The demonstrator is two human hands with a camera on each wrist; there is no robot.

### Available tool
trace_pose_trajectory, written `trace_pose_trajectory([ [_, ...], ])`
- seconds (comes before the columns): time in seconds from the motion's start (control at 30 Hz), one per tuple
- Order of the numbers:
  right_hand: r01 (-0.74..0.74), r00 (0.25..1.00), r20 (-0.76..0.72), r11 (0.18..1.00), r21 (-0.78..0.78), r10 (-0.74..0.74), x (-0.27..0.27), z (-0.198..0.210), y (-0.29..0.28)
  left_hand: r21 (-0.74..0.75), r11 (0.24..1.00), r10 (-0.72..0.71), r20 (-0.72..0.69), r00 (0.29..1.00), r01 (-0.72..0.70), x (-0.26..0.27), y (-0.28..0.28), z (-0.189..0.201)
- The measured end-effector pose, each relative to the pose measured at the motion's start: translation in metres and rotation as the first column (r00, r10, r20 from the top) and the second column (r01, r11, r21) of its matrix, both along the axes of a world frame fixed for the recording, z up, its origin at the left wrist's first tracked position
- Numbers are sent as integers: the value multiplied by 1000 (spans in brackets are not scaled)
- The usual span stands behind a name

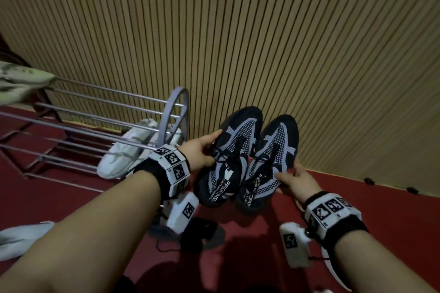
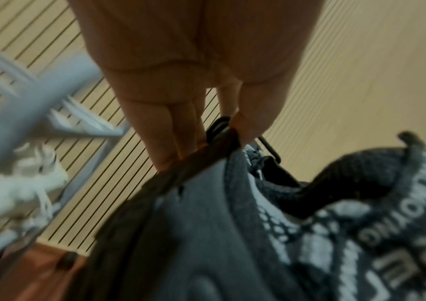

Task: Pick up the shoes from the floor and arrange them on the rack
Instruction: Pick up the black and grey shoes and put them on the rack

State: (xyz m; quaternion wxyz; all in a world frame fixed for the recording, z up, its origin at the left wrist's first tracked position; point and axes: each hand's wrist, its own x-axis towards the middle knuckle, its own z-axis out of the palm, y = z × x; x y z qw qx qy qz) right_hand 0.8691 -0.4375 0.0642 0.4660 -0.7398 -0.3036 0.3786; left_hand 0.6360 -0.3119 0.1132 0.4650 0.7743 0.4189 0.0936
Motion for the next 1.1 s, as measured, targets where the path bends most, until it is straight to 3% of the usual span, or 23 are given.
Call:
trace_pose_trajectory([
  [0.23,125,992,10,991,53,-126,-92,41,5,60,992,-114,22,993,112,-72,36,32],
  [0.37,105,991,78,993,59,-109,-124,60,9,94,987,-131,-10,991,132,-100,48,52],
  [0.43,93,995,37,993,74,-96,-136,63,13,90,988,-125,-12,992,126,-110,53,56],
  [0.57,66,996,48,984,164,-75,-150,67,22,69,996,-54,63,997,50,-129,59,60],
  [0.7,-4,1000,26,987,160,-1,-172,79,29,123,992,11,67,998,-20,-155,56,68],
  [0.8,-49,998,-38,987,150,55,-198,95,41,86,995,44,81,996,-50,-182,64,73],
  [0.9,-67,998,-2,988,136,68,-230,104,62,90,993,75,54,996,-80,-216,78,77],
  [1.0,-84,995,63,986,147,76,-262,94,97,149,981,126,13,992,-126,-255,105,75],
  [1.1,-83,996,26,985,151,80,-296,73,139,190,966,179,-15,984,-173,-290,132,68],
])
